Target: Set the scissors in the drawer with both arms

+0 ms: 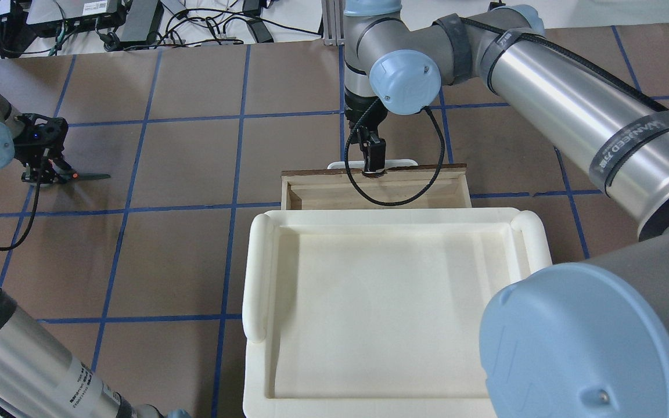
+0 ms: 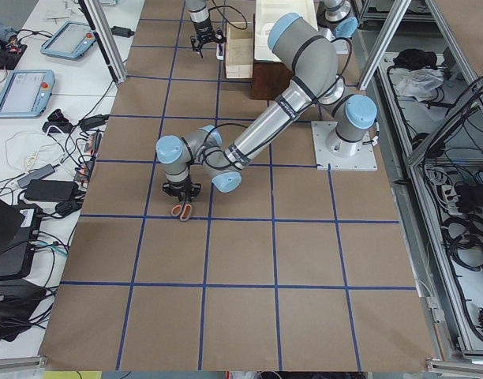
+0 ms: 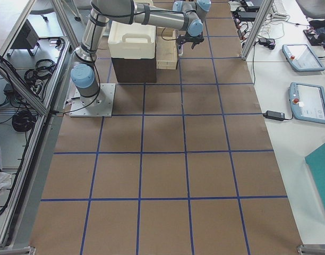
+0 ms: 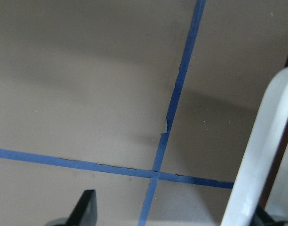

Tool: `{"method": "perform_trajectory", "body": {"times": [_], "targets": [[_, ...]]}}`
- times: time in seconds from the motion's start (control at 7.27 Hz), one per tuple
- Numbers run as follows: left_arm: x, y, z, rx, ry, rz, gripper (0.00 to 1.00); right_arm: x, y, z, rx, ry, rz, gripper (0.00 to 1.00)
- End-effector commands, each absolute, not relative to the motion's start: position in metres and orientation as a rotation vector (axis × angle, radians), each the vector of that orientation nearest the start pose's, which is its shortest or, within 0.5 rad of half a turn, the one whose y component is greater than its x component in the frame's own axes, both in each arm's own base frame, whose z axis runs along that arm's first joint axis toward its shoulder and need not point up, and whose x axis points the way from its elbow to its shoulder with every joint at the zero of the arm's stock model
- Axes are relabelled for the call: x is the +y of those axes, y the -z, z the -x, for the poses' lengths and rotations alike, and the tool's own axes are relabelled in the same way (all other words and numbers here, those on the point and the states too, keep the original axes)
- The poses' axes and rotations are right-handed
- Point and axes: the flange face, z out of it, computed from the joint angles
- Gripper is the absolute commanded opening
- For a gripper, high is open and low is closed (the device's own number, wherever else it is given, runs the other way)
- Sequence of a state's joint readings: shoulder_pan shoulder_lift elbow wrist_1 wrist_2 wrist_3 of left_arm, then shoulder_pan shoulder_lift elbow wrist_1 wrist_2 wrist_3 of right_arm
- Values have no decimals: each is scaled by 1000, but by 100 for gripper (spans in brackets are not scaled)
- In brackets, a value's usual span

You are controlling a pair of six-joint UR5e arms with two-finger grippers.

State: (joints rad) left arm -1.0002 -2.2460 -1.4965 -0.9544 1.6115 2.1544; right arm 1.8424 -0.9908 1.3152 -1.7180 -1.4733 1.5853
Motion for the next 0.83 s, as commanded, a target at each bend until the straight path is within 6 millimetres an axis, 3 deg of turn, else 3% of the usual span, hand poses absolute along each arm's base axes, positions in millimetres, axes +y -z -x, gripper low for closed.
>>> {"method": "perform_trajectory", "body": {"times": [0.0,0.41,0.55,0.69], "targets": [[-650,-176,-264,-2223,56,2254,43,-629,-272,-324,2542,-296,-1964,100],[-650,-178,-263,-2225,53,2256,41,-638,-276,-313,2545,-289,-1941,100],[-650,-179,-264,-2225,60,2259,32,-639,-276,-310,2547,-290,-1936,100],[-649,-174,-264,-2215,64,2259,32,-641,-278,-310,2548,-282,-1926,100]]}}
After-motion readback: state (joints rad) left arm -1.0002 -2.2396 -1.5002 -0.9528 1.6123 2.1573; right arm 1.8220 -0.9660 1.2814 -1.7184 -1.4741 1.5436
